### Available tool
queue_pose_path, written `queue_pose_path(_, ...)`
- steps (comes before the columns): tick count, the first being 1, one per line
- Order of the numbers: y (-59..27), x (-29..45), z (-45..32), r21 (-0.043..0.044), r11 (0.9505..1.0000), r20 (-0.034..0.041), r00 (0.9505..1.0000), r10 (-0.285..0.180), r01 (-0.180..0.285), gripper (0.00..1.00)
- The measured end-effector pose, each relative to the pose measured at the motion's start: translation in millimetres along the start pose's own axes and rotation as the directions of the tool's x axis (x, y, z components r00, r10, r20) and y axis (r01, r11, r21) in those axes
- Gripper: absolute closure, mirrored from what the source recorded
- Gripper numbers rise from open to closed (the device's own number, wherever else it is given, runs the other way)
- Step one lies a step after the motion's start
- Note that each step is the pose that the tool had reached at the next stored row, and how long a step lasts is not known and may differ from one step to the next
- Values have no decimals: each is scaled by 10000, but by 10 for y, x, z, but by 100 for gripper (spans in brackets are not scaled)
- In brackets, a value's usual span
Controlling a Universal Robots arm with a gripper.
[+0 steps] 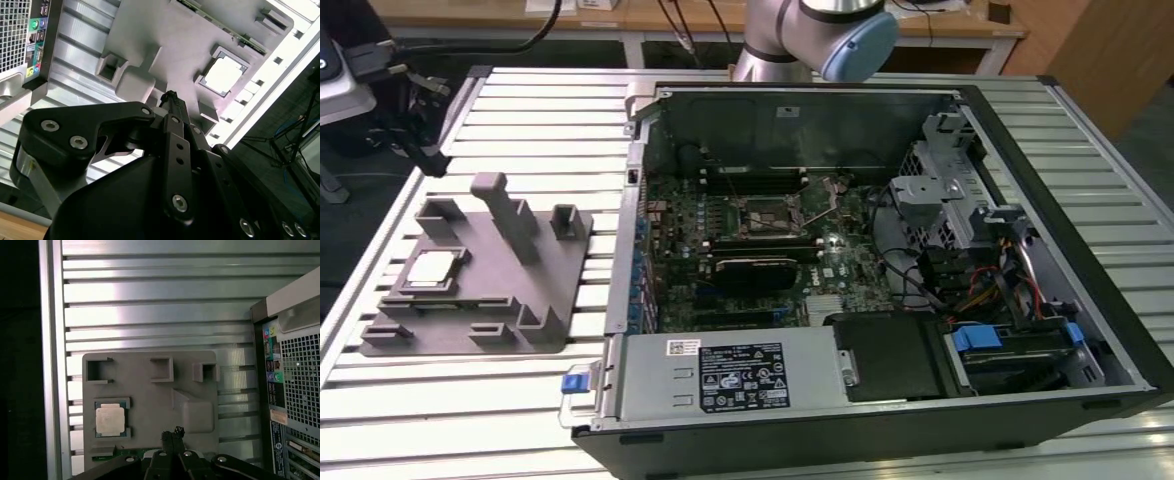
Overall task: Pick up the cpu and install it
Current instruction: 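Reach for the cpu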
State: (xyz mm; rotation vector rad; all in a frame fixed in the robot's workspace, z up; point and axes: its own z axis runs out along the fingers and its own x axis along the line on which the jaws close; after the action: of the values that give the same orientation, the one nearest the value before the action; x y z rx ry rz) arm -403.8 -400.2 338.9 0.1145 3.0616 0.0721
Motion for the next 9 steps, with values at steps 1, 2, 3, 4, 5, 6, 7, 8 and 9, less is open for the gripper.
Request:
queue_pose_path(1, -2, 15, 15, 0, 10000, -1, 10000, 0, 0, 89)
queue_pose_path(2, -5, 29, 31, 1, 10000, -1, 10000, 0, 0, 89)
queue_pose_path(3, -8, 43, 47, 1, 10000, -2, 10000, 0, 0, 89)
queue_pose_path(4, -10, 57, 65, 1, 10000, -2, 10000, 0, 0, 89)
queue_pose_path(5, -12, 69, 82, 0, 10000, -1, 10000, 0, 0, 89)
queue_pose_path(6, -15, 78, 100, 1, 10000, -1, 10000, 0, 0, 89)
queue_pose_path(7, -17, 86, 117, 1, 10000, -1, 10000, -1, 1, 89)
queue_pose_path(8, -19, 95, 134, 0, 10000, -1, 10000, -1, 1, 89)
queue_pose_path(9, -22, 105, 152, 0, 10000, 0, 10000, 0, 0, 89)
